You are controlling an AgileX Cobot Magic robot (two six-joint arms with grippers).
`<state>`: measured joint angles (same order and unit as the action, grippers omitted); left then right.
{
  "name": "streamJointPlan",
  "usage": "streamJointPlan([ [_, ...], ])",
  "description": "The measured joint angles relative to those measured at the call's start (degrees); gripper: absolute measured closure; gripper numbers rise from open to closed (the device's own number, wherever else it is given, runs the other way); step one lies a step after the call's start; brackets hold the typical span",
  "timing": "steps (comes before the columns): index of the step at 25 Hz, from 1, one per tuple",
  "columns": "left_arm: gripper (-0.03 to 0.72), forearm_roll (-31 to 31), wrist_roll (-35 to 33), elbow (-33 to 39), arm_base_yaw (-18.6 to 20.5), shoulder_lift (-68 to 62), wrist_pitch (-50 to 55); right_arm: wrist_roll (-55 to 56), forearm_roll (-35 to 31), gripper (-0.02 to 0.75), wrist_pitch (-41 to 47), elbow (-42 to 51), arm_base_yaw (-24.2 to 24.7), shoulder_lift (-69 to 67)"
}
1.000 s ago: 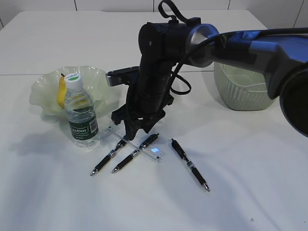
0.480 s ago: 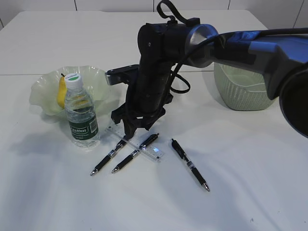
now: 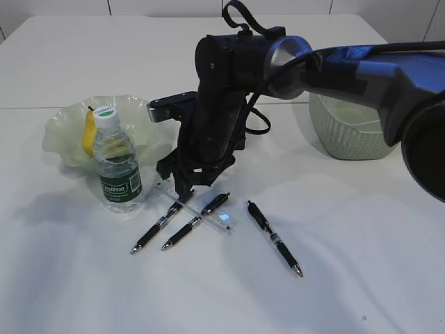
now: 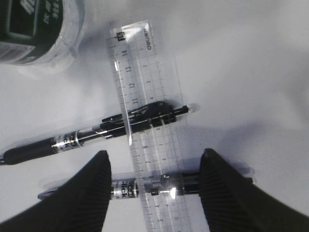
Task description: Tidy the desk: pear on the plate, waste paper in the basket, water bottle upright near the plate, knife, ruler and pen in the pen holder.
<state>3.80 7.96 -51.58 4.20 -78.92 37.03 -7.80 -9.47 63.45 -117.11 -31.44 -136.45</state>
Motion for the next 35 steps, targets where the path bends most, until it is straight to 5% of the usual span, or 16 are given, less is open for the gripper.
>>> streamJointPlan([
  [35, 0.214, 0.0, 0.0, 0.0, 0.0, 0.0, -0.22, -3.56, -0.19, 0.306, -1.11, 0.0, -0.09, -4.1],
])
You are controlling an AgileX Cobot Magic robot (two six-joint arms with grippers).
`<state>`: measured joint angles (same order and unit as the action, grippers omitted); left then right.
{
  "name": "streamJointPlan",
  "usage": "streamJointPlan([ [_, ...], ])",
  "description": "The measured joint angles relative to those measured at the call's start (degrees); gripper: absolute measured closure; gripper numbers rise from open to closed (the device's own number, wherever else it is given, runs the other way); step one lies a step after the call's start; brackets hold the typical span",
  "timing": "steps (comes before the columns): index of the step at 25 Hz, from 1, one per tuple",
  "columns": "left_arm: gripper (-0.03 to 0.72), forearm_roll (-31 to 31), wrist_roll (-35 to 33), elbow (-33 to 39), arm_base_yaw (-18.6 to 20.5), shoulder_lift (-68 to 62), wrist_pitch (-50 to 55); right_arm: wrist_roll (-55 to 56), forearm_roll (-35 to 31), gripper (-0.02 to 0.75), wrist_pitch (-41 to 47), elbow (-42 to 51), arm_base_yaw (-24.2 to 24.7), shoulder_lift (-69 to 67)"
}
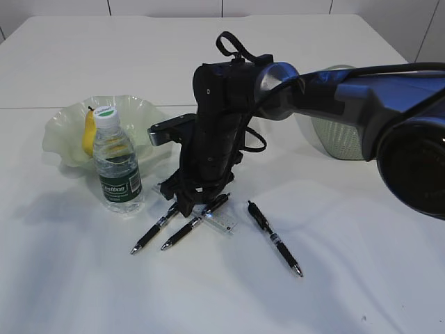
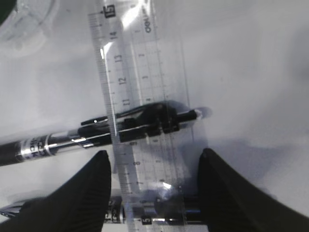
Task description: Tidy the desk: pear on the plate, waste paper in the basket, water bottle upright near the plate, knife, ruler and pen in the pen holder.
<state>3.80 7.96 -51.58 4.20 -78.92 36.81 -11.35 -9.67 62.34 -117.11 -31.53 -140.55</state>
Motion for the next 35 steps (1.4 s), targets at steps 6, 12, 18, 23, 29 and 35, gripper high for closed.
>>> streamJointPlan([
  [6, 0.214, 0.0, 0.0, 0.0, 0.0, 0.0, 0.0, 0.0, 0.0, 0.306, 0.0, -0.08, 0.0, -0.14],
  [12, 0.214, 0.0, 0.0, 0.0, 0.0, 0.0, -0.1, 0.0, 0.0, 0.335, 0.0, -0.08, 0.0, -0.14],
  [18, 0.214, 0.0, 0.0, 0.0, 0.0, 0.0, -0.1, 0.0, 0.0, 0.44, 0.0, -0.08, 0.0, -0.27],
  [23, 0.214, 0.0, 0.0, 0.0, 0.0, 0.0, -0.1, 0.0, 0.0, 0.461, 0.23, -0.08, 0.0, -0.27],
  [29, 0.214, 0.0, 0.0, 0.0, 0.0, 0.0, -0.1, 0.0, 0.0, 0.461, 0.59, -0.08, 0.0, -0.27],
  [35, 0.214, 0.0, 0.0, 0.0, 0.0, 0.0, -0.1, 0.0, 0.11, 0.461, 1.05, -0.63, 0.0, -0.27],
])
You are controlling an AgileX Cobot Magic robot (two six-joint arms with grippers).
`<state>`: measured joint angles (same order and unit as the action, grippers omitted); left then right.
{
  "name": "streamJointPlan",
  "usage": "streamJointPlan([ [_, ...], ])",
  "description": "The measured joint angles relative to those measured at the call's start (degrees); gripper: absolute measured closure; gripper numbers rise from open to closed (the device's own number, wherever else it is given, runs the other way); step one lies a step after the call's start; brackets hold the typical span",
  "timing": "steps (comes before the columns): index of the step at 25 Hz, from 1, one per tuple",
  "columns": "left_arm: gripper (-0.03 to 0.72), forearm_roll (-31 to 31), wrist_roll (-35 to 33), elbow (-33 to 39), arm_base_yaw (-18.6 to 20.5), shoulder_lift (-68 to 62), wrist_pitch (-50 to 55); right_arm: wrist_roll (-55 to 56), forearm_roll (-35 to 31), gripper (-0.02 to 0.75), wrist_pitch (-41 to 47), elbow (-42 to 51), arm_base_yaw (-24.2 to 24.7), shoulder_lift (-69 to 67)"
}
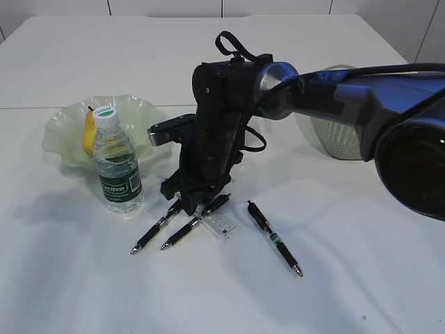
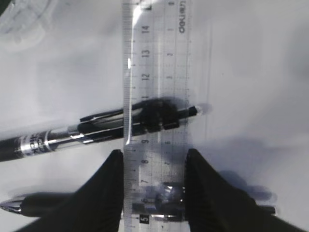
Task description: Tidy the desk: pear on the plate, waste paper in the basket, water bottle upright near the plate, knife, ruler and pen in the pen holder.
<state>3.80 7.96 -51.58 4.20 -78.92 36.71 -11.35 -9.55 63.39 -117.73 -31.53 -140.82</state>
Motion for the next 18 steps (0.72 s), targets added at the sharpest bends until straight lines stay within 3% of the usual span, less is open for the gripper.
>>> streamJointPlan([
  [18, 0.214, 0.0, 0.0, 0.0, 0.0, 0.0, 0.0, 3.04, 3.82, 0.461, 6.49, -4.93, 0.0, 0.61],
])
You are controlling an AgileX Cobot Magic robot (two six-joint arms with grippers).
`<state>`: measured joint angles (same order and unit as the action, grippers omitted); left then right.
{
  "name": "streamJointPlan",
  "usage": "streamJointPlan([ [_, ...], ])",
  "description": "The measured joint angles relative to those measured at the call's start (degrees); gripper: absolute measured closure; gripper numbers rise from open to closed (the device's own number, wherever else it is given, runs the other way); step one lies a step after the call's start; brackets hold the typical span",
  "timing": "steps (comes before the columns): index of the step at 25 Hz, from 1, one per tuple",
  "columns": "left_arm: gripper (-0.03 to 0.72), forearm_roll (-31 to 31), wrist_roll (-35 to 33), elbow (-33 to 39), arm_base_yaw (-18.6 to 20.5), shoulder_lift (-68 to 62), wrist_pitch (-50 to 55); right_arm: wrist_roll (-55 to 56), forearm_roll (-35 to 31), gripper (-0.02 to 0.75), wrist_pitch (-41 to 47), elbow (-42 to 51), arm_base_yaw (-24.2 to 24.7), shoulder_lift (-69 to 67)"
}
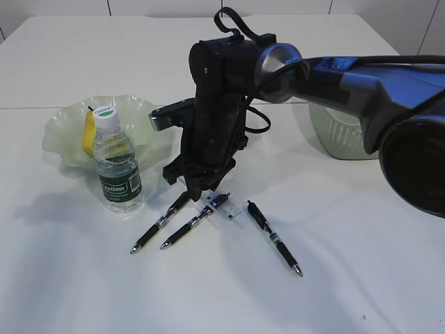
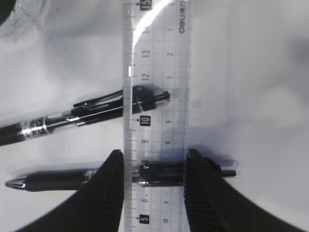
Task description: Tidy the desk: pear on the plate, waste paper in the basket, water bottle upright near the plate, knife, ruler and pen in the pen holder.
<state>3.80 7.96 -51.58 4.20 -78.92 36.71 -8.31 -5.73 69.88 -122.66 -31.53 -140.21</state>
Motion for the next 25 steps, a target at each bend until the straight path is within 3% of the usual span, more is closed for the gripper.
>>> streamJointPlan([
  [15, 0.214, 0.0, 0.0, 0.0, 0.0, 0.0, 0.0, 1.66, 0.88, 0.461, 0.22, 0.3, 0.0, 7.0],
  [25, 0.214, 0.02, 0.0, 0.0, 0.0, 0.0, 0.1, 1.87, 0.66, 0.461, 0.22, 12.52, 5.24, 17.49],
])
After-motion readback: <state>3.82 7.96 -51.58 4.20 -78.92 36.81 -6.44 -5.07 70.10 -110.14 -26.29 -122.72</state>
